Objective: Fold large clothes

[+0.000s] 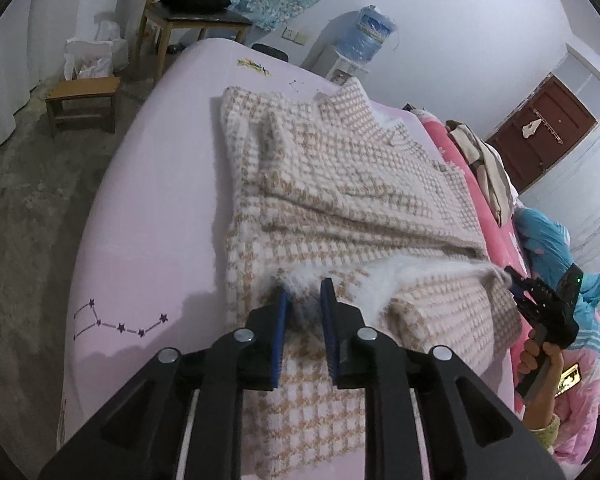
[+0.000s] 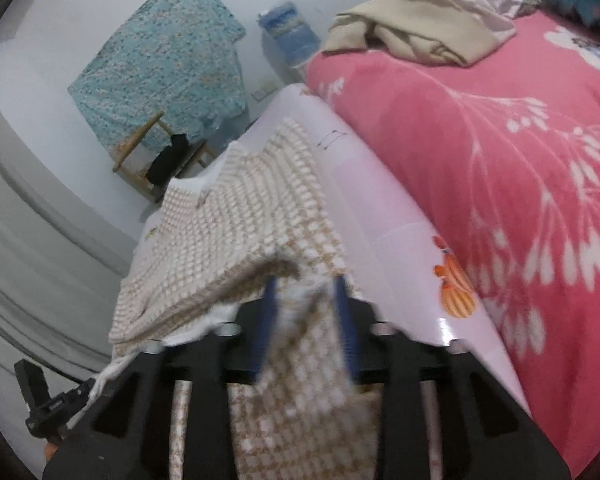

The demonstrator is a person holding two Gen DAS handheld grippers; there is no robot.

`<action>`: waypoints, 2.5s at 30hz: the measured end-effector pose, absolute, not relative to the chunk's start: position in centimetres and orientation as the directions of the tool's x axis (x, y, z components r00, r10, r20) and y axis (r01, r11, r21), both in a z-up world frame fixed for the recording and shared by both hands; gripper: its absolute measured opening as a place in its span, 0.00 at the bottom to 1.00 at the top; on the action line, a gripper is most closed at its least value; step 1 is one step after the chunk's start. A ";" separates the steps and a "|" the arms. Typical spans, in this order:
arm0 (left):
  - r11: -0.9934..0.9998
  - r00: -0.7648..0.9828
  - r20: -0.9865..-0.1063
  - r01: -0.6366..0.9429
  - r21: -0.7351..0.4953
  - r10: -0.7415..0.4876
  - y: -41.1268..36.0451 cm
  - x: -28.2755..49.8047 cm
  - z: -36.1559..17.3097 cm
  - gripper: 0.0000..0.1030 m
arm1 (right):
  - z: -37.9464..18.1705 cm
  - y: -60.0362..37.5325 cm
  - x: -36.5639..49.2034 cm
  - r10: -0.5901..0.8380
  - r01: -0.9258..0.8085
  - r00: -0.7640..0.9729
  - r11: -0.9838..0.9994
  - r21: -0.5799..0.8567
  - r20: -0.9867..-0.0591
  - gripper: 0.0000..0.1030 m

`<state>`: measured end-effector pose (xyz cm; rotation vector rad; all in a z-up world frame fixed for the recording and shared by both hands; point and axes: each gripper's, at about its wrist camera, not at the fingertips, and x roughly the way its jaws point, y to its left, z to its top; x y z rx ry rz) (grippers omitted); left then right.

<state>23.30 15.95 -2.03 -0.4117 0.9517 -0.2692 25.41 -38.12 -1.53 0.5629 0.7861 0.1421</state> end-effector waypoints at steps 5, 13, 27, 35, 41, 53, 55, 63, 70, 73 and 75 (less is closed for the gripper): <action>0.929 0.619 -0.729 0.001 -0.370 -0.291 16.7 21.0 -0.9 0.47 | 0.1 -39.2 22.7 0.285 0.099 0.733 0.854 0.510 -0.618 0.51; 0.899 0.605 -0.693 0.091 -0.429 -0.392 16.3 15.6 0.1 0.47 | 1.8 -39.7 15.7 0.276 0.089 0.729 0.869 0.486 -0.627 0.59; 0.563 0.564 -0.506 -0.087 -0.822 -0.652 17.1 13.1 -8.9 0.57 | -3.5 -40.1 12.9 0.384 0.196 0.667 0.736 0.648 -0.638 0.65; 0.584 0.622 -0.528 -0.136 -0.800 -0.578 16.7 14.0 -8.8 0.54 | -4.5 -39.8 15.6 0.348 0.224 0.716 0.705 0.672 -0.605 0.58; 0.641 0.663 -0.575 -0.183 -0.746 -0.479 16.2 14.8 -8.7 0.40 | -4.0 -37.7 17.1 0.274 0.240 0.711 0.770 0.590 -0.647 0.49; 0.922 0.756 -0.611 -0.025 -0.385 -0.235 13.6 12.7 -2.4 0.13 | 2.7 -35.0 14.7 0.221 0.071 0.801 0.888 0.454 -0.556 0.09; 0.933 0.778 -0.589 -0.012 -0.359 -0.217 13.7 12.0 -0.8 0.13 | 3.7 -34.8 13.8 0.238 0.042 0.806 0.890 0.455 -0.541 0.09; 0.924 0.706 -0.645 0.034 -0.380 -0.291 16.7 7.3 0.0 0.13 | 3.4 -35.6 8.0 0.312 0.014 0.759 0.870 0.493 -0.571 0.10; 0.906 0.546 -0.779 -0.084 -0.415 -0.306 19.0 6.1 -5.6 0.26 | -2.2 -38.1 6.2 0.211 0.209 0.618 0.885 0.416 -0.757 0.40; 0.904 0.566 -0.780 -0.134 -0.407 -0.267 20.9 5.5 -5.0 0.38 | -0.7 -40.5 5.0 0.160 0.255 0.658 0.872 0.417 -0.736 0.49; 0.909 0.603 -0.764 -0.148 -0.390 -0.230 21.8 4.9 -4.2 0.40 | 0.4 -41.3 4.7 0.117 0.268 0.676 0.880 0.391 -0.727 0.50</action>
